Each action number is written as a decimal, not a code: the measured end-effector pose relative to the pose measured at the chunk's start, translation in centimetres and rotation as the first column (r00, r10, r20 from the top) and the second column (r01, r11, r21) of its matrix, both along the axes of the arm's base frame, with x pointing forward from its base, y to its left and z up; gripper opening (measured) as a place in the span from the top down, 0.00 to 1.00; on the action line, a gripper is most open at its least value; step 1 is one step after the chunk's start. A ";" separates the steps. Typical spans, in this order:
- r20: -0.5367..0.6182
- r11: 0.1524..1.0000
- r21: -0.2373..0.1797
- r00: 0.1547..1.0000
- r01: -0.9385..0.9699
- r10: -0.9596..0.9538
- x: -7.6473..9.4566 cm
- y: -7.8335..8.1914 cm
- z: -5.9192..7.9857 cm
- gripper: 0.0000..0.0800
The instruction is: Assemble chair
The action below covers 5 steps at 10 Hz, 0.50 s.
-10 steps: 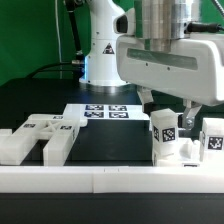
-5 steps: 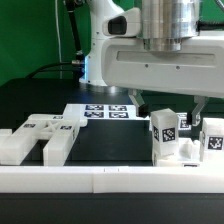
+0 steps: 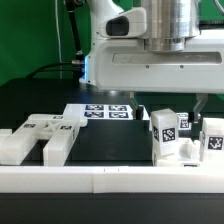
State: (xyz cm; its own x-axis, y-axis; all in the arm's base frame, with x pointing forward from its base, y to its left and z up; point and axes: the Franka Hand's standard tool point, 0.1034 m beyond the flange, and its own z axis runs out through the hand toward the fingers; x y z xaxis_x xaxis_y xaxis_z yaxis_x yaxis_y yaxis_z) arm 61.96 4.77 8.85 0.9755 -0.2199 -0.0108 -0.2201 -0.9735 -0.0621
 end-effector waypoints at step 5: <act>0.007 0.995 -0.003 0.995 -0.104 0.104 0.0 -0.2 0.0 0.34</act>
Offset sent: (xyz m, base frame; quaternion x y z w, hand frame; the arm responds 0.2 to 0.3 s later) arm 0.0000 0.0000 0.0000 0.0000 0.0000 0.0000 1.0000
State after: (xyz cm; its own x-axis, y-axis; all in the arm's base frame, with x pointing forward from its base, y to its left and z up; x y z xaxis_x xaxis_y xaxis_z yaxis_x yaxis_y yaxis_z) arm 61.97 4.55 8.84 0.9931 -0.1173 -0.0037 -0.1173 -0.9913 -0.0605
